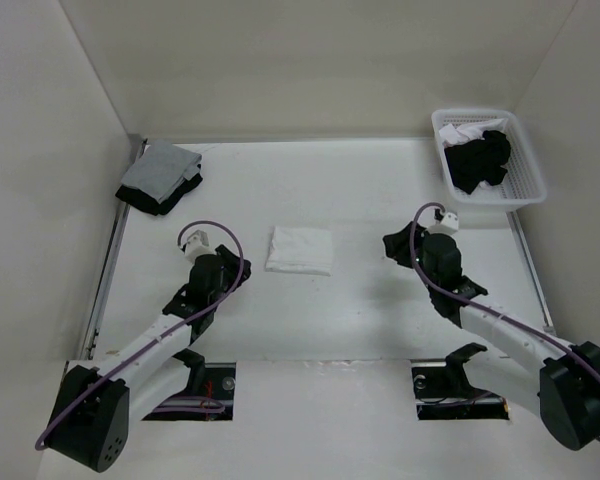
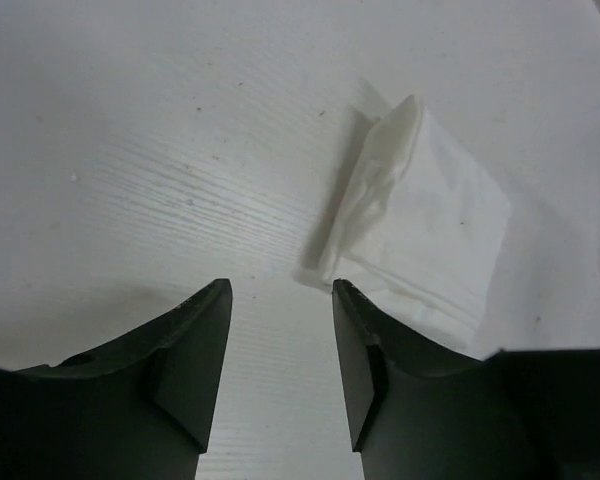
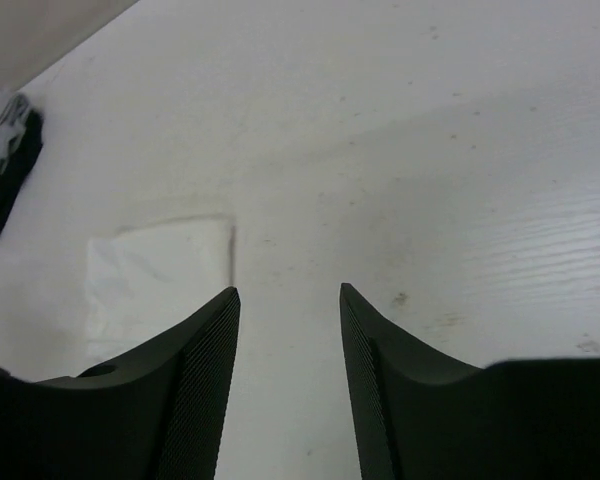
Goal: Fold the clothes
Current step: Fold the tank top
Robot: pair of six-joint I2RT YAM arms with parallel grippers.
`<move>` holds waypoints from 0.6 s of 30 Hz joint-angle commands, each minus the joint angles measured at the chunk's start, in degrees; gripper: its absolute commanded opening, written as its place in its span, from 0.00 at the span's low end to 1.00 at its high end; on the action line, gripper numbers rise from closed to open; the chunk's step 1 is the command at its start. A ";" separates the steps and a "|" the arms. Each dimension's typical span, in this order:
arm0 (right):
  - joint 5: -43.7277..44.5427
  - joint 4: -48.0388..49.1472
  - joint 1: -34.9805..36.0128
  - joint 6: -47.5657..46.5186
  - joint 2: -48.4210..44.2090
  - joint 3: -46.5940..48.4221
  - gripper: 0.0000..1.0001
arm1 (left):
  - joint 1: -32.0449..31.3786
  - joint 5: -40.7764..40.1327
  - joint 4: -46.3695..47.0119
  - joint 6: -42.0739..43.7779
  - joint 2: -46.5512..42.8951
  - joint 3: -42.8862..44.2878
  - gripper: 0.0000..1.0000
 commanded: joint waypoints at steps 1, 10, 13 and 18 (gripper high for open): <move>0.79 8.00 -1.70 1.87 -0.06 -3.74 0.52 | 0.33 -3.07 -3.85 2.82 0.13 3.11 0.45; 1.41 12.15 -1.96 3.46 -0.76 -7.27 0.58 | 2.09 -2.98 -5.09 3.26 -0.40 4.17 0.47; 1.15 12.24 -1.87 3.72 0.38 -7.09 0.58 | 1.65 -3.33 -4.65 3.52 0.22 4.44 0.46; 1.06 12.24 -1.70 3.55 0.82 -6.83 0.58 | 0.42 -3.51 -3.51 3.70 3.02 5.84 0.45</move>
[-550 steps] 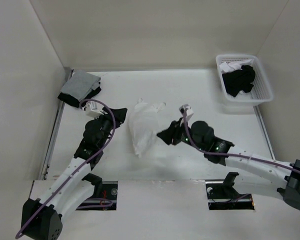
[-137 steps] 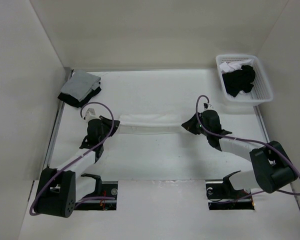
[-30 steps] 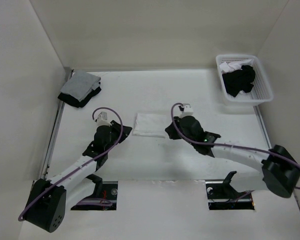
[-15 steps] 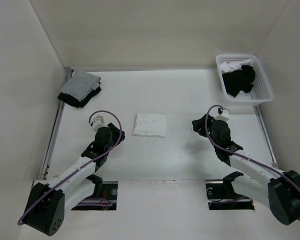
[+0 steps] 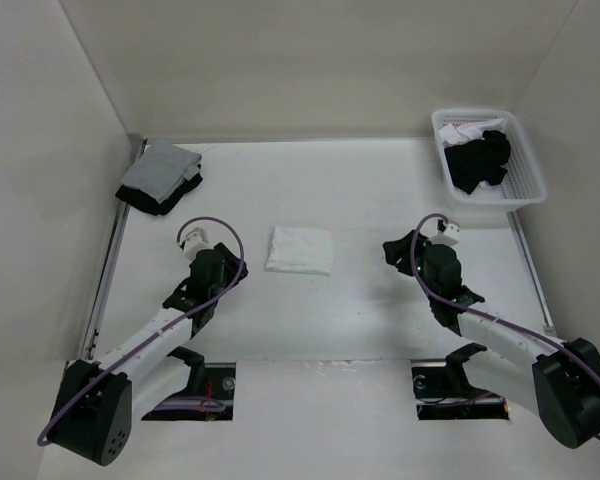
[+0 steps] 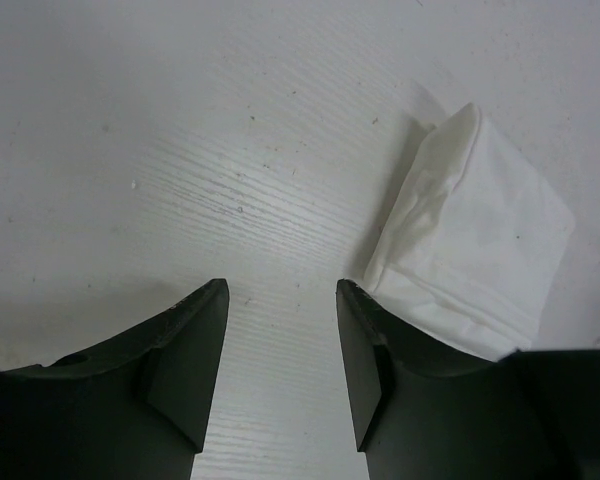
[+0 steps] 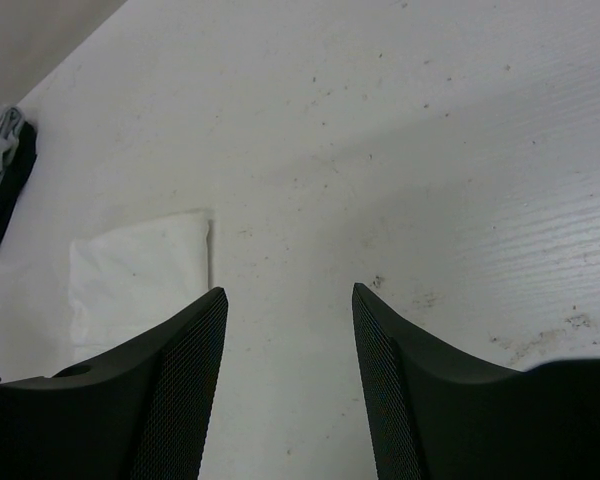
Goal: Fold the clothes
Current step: Fold the tank top
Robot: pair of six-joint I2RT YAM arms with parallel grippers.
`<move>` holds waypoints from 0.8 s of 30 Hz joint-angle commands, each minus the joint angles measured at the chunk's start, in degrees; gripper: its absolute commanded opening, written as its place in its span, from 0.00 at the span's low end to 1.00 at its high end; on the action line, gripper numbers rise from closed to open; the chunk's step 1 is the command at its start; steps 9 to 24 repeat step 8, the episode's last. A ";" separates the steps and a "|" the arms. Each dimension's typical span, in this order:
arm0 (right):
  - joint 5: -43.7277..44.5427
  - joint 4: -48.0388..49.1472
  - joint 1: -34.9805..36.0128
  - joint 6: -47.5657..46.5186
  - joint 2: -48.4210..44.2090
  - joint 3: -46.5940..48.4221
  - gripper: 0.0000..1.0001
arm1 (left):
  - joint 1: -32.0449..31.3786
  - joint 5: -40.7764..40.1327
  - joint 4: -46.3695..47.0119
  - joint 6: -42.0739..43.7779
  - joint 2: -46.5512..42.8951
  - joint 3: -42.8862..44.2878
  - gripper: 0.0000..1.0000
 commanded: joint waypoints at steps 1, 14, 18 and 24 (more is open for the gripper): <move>0.36 3.78 0.05 0.44 -0.05 0.54 0.58 | -0.98 -0.90 2.42 1.38 1.76 3.37 0.45; 0.19 3.78 -0.04 0.27 0.82 0.71 0.58 | -2.29 -0.82 4.53 2.96 3.96 4.60 0.48; 0.19 3.78 -0.04 0.27 0.82 0.71 0.58 | -2.29 -0.82 4.53 2.96 3.96 4.60 0.48; 0.19 3.78 -0.04 0.27 0.82 0.71 0.58 | -2.29 -0.82 4.53 2.96 3.96 4.60 0.48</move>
